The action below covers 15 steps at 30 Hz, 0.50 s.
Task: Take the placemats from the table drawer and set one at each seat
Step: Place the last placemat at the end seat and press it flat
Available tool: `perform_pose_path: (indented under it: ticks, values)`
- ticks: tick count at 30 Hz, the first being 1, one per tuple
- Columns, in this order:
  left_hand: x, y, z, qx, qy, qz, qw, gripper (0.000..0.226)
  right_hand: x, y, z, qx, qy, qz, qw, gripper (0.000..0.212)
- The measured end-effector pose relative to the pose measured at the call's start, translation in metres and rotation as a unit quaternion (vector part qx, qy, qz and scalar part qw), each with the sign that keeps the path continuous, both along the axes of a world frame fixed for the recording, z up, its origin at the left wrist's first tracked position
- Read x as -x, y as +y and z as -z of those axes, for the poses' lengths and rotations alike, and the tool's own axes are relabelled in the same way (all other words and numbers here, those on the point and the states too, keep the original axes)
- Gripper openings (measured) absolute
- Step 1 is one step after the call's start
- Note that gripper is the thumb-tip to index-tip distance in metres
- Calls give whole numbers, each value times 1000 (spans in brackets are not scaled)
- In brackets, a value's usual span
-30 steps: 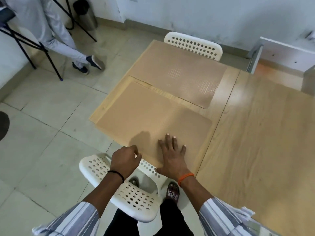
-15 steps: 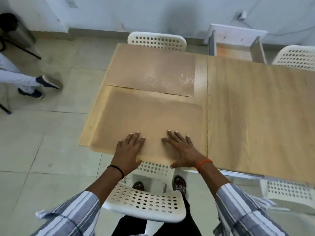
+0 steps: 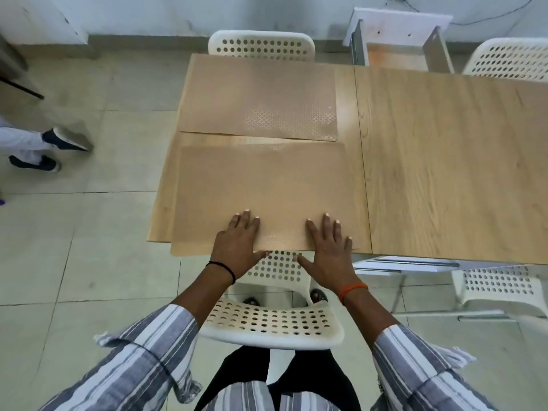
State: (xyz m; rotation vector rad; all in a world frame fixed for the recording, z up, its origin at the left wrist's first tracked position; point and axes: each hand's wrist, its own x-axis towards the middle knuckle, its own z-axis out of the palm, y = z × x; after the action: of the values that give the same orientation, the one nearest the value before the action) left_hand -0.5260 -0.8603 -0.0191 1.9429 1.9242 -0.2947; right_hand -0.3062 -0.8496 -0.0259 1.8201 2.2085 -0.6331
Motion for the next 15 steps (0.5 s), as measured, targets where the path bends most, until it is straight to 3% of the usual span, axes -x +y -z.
perform_pose_path:
  ticks: [11,15]
  values:
    - [54,-4,2,18,19,-7,1000,85,11,6,9,-55,36,-82,994,72]
    - [74,-4,0,40,30,-15,999,86,20,13,13,-44,43,-108,992,75]
